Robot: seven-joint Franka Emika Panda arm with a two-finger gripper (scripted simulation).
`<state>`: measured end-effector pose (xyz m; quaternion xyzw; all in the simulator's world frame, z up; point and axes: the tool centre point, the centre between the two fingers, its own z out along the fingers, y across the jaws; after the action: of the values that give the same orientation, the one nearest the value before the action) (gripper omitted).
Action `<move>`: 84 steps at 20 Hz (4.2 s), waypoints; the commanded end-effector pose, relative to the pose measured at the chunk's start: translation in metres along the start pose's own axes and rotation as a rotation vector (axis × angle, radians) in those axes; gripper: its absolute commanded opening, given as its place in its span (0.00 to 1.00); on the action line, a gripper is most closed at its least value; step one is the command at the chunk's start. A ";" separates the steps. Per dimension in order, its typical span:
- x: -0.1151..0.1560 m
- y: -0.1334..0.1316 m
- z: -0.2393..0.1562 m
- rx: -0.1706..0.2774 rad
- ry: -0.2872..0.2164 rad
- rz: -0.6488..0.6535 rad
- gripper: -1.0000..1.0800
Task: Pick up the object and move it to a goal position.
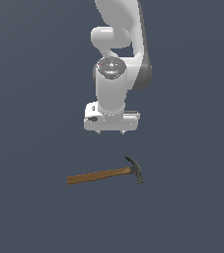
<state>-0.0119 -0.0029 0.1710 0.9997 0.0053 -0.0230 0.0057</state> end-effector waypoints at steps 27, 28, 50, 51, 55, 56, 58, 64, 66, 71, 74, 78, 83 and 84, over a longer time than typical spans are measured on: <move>0.006 0.007 0.009 -0.019 -0.012 0.143 0.96; 0.008 0.007 0.010 -0.017 -0.011 0.164 0.96; 0.054 0.016 0.047 0.014 0.002 0.790 0.96; 0.057 0.016 0.049 0.015 0.002 0.819 0.96; 0.065 0.018 0.057 0.019 0.005 0.935 0.96; 0.067 0.018 0.059 0.020 0.006 0.964 0.96; 0.071 0.019 0.062 0.023 0.008 1.021 0.96; 0.082 0.021 0.074 0.029 0.013 1.193 0.96; 0.086 0.021 0.078 0.031 0.015 1.250 0.96; 0.095 0.023 0.087 0.036 0.020 1.380 0.96; 0.099 0.023 0.091 0.039 0.022 1.442 0.96; 0.103 0.023 0.096 0.042 0.025 1.504 0.96; 0.106 0.024 0.099 0.044 0.027 1.550 0.96; 0.106 0.024 0.099 0.044 0.027 1.554 0.96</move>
<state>0.0888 -0.0266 0.0678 0.7203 -0.6936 -0.0006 0.0003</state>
